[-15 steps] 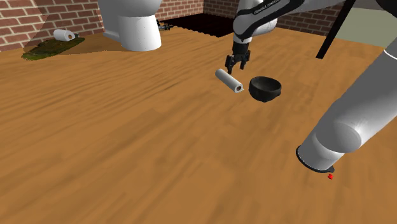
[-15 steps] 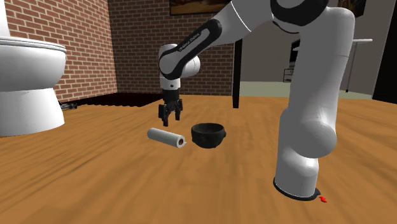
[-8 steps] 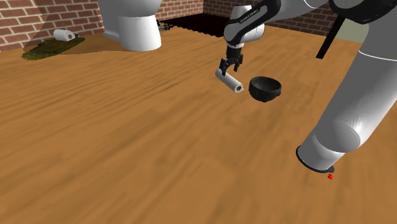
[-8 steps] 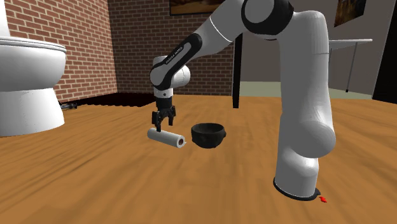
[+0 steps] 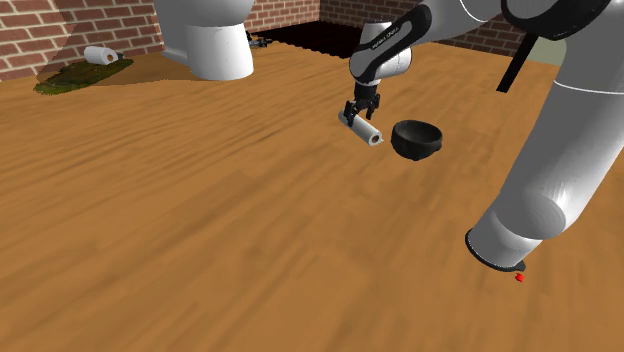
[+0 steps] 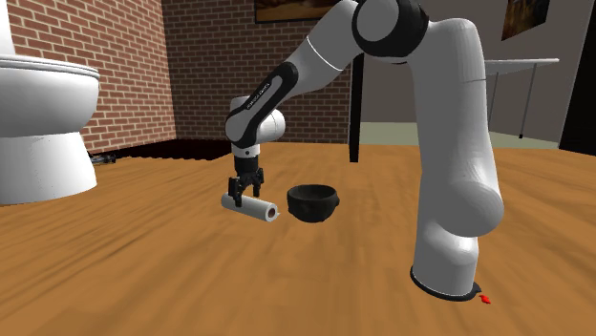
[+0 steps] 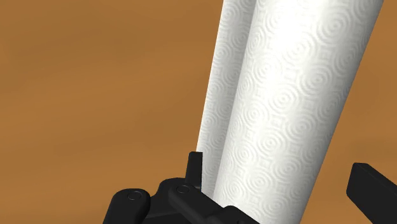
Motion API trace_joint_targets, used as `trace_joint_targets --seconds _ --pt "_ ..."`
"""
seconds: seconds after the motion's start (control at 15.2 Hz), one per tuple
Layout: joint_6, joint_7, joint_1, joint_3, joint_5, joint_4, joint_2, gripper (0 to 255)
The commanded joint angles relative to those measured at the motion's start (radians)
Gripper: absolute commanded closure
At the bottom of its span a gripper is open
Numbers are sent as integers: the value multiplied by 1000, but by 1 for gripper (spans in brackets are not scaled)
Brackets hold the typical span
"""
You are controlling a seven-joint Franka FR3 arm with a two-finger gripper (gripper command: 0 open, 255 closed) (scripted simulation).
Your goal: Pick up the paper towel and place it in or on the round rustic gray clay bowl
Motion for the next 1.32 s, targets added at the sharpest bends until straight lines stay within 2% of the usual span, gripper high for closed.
trace_joint_targets --seconds 0.0,0.26,0.33,0.92,1.25 --pt "2 -1 -1 0 1 1 2 0" --pt "2 -1 0 0 1 1 2 0" --pt "2 -1 0 0 1 1 2 255" --pt "2 -1 -1 0 1 1 2 255" --pt "-60 5 2 -2 -10 25 -36 255"
